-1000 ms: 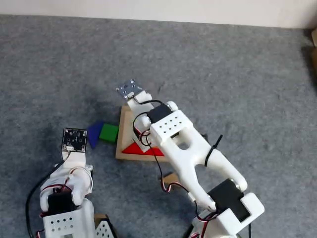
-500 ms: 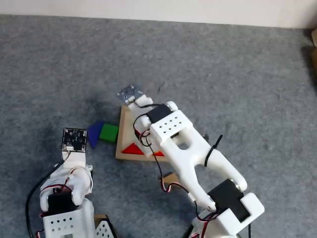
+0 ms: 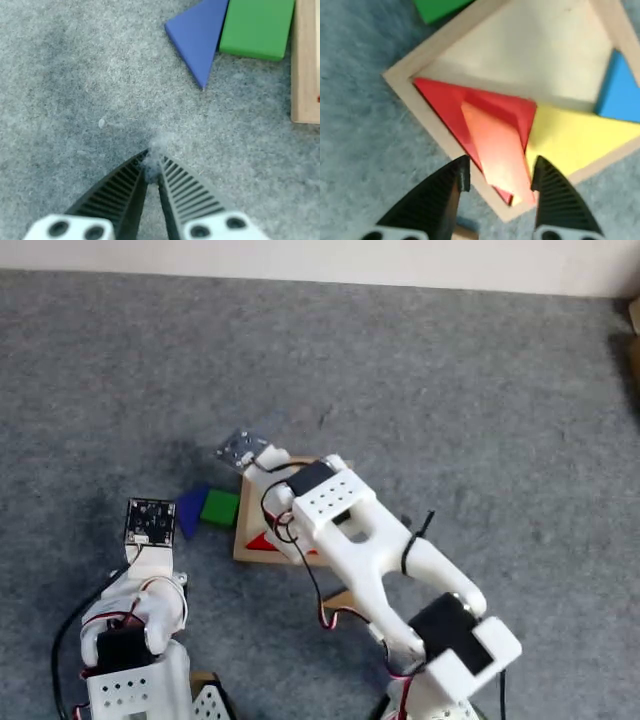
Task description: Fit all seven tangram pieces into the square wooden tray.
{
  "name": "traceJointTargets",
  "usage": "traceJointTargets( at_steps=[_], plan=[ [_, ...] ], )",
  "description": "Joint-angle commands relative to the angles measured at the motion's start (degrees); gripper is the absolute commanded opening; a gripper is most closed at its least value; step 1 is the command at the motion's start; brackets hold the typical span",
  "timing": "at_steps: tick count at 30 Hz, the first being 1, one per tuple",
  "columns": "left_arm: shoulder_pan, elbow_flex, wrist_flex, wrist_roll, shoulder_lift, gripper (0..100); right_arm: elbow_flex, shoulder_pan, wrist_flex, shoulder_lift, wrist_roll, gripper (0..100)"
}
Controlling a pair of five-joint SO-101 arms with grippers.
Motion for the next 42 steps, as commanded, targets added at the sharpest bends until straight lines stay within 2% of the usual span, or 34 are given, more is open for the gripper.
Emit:
traceJointTargets(
  at_steps=[1, 9, 15, 24, 36, 38, 42],
  plan=[
    [-0.5, 1.1, -0.8, 0.3, -0.3, 1, 0.2, -0.2, -2.8, 2.6, 1.8, 16.3],
    [-0.5, 1.1, -0.8, 0.3, -0.3, 1, 0.2, 2.6, -2.8, 5.6, 1.8, 15.2],
    [-0.5, 1.1, -0.8, 0.3, -0.3, 1, -1.1, 5.1, -2.3, 5.1, 1.2, 3.6],
    [-0.5, 1.1, -0.8, 0.3, -0.3, 1, -10.5, 4.8, 4.1, 4.0, -15.0, 3.5],
    [-0.5, 1.1, -0.8, 0.3, -0.3, 1, -21.3, 6.0, 6.6, 4.3, -16.8, 3.5],
    [-0.5, 1.1, -0.8, 0.3, -0.3, 1, -22.5, 5.8, 5.5, 4.3, -19.7, 4.7],
    [-0.5, 1.1, -0.8, 0.3, -0.3, 1, -22.4, 5.8, 5.5, 4.3, -21.2, 19.2]
  ],
)
